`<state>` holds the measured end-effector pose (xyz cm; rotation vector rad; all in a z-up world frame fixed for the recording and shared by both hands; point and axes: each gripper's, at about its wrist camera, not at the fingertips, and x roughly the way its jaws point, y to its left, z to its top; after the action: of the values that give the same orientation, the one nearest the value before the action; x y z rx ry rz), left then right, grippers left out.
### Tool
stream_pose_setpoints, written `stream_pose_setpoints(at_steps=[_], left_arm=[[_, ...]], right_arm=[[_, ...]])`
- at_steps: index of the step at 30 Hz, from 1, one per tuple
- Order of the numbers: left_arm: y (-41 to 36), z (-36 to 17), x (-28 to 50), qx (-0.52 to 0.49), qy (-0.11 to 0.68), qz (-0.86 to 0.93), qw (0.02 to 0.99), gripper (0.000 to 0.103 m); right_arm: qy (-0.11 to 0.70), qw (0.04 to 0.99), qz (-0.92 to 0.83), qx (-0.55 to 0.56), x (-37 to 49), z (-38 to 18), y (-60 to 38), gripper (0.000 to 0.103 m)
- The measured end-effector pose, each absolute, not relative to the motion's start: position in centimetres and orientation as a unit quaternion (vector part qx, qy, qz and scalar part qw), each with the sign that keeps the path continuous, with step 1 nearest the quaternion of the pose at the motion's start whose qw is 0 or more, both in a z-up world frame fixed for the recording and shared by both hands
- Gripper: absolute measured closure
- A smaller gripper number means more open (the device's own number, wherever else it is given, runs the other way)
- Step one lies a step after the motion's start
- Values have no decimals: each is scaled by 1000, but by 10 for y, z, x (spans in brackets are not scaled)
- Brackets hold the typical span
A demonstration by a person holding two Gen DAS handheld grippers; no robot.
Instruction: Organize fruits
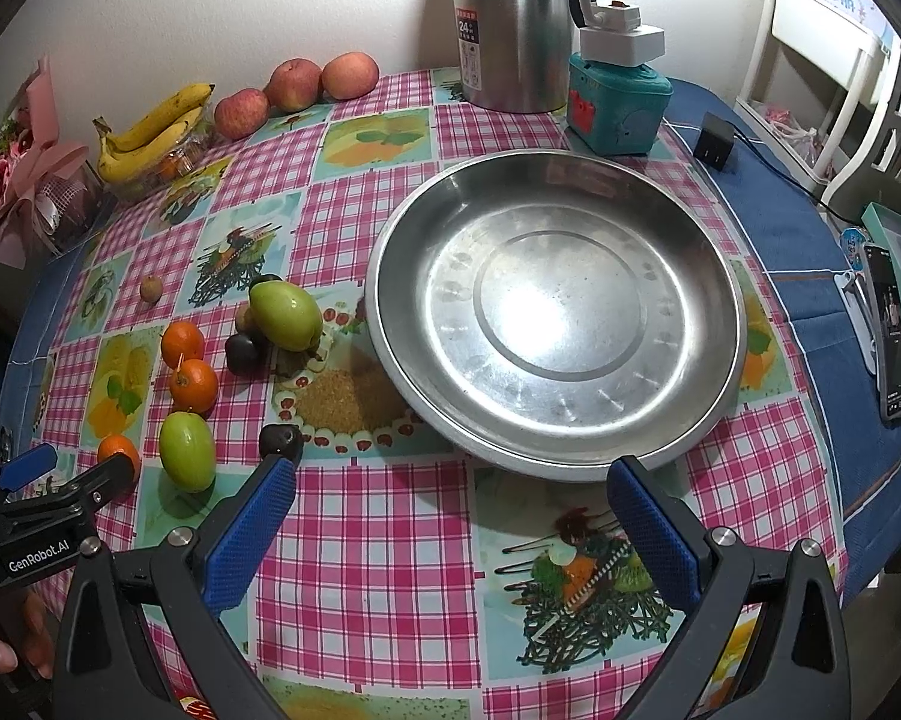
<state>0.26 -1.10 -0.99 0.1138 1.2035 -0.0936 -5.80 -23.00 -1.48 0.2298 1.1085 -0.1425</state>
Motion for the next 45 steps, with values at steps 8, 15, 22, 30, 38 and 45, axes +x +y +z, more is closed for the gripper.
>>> stream_pose_setpoints(at_steps=[8,15,22,30,38,45], left_arm=[[-11,-10,3,53,566,-43,822,0],[-10,-11,0,49,565,-43,823,0],[1,-7,-1,18,561,-45,826,0],[26,0,5,-37,548,-42,834,0],[42,-6,17,-39,547,-28,836,0],[39,-28,24,-36,588,-27,808,0]], right_arm=[[524,842,-68,110,-58,-15,-230,0],[527,840,-69,110,-58,-17,-230,0],[537,836,-53,101,-54,-23,-222,0],[524,846,-21,98,-45,-19,-203,0],[532,841,12,98,-30,-25,-178,0],[573,816,26,73,-19,-44,-161,0]])
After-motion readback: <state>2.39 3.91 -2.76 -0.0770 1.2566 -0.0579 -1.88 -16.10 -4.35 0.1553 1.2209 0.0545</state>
